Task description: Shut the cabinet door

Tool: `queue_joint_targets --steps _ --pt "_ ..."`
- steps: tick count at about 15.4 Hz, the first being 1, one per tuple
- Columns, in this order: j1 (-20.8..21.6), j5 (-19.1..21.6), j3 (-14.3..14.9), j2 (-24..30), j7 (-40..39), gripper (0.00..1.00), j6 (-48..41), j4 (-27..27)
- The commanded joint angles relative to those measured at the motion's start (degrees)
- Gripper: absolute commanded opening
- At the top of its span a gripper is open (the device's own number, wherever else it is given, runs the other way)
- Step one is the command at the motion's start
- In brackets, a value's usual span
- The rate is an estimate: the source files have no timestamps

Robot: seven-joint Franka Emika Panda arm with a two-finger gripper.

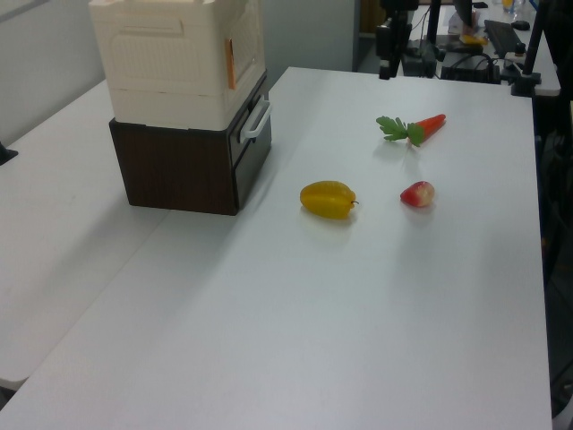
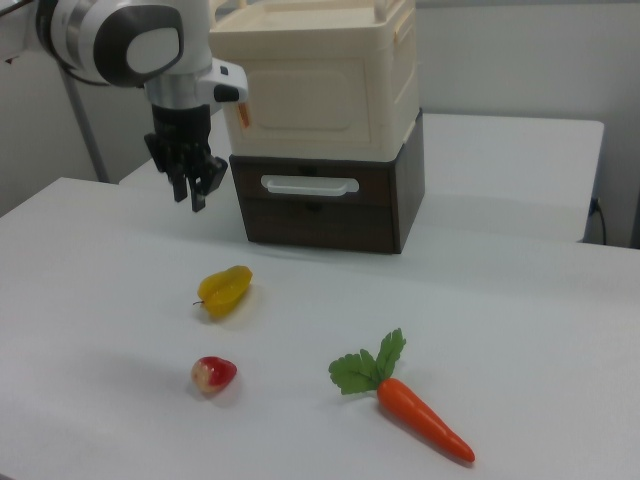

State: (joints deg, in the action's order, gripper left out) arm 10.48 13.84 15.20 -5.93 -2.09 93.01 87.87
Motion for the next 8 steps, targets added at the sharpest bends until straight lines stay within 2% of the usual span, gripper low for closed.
queue_joint_targets --steps 1,3,8 --pt "-1.4 -3.2 -0.1 8.7 -4.3 0.67 -0.5 8.8" --pt "-3.2 -3.5 0.0 9.5 -3.7 1.0 -3.2 8.5" --pt "-3.6 -9.2 -0.3 10.1 -2.8 1.0 -5.8 7.4"
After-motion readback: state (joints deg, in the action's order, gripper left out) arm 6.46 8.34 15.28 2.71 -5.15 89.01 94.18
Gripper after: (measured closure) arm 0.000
